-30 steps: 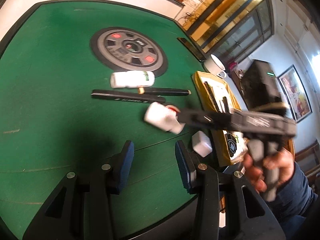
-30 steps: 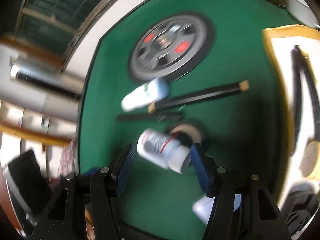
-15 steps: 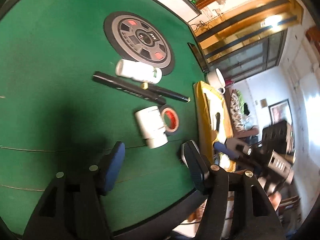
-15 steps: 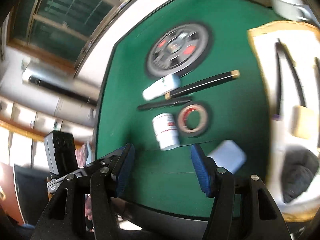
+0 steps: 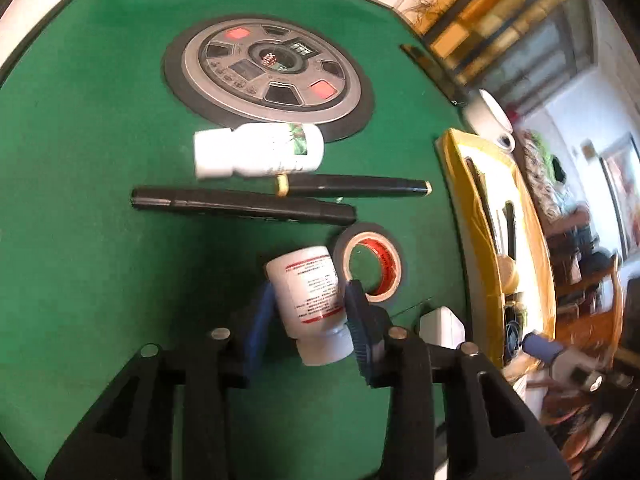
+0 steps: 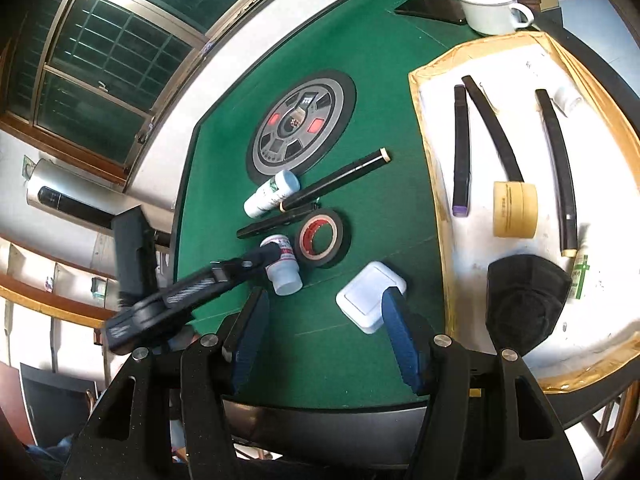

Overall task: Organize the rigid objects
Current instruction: 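Grasp the red-label white bottle with the left gripper while the right gripper grasps the white square box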

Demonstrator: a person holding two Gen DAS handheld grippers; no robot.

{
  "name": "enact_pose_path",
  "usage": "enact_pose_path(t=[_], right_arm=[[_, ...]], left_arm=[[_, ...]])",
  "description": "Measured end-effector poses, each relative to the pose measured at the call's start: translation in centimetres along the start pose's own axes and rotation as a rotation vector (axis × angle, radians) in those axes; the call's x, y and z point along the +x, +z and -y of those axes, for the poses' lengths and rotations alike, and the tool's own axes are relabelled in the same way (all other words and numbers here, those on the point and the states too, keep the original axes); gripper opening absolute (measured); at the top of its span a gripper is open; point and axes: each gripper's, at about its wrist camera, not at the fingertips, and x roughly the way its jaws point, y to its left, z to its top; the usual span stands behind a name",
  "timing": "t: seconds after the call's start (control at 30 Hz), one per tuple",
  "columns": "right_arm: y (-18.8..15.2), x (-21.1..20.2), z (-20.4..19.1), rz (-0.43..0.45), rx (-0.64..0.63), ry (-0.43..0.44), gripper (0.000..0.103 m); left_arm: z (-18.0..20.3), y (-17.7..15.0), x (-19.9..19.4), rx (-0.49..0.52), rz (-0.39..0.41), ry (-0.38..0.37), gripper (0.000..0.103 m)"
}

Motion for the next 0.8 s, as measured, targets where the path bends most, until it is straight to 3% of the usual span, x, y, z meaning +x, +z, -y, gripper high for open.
enact_pose_path(t=[0.1, 0.2, 0.37, 0.7, 0.8], right_arm=[[-0.1, 0.6, 0.0, -0.022, -0.004, -0.019, 0.055], [-0.1, 2.0, -0.1, -0.073, 0.007, -0.049, 0.055], [0.0, 4.4, 0.4, -0.143, 0.110, -0.063, 0.055], [1.7, 7.6, 1.3, -0.179, 0.271, -0.212, 0.055], [1.9, 8.7, 1.0, -0.202, 0.254, -0.281, 0.056]], left_arm=[[-0.5, -0.3, -1.0, 0.051, 0.017, 0.009, 0.027], [-1.1, -1.1, -2.5, 0.113, 0.050, 0.079, 0.026], [-3.9, -2.0, -2.9, 0.089, 0.033, 0.126, 0.025], [-3.5, -2.2, -3.6, 0.075, 0.030, 0.004, 0.025], [-3.2, -1.4, -3.5, 0.078, 0.017, -0.006, 0.032]])
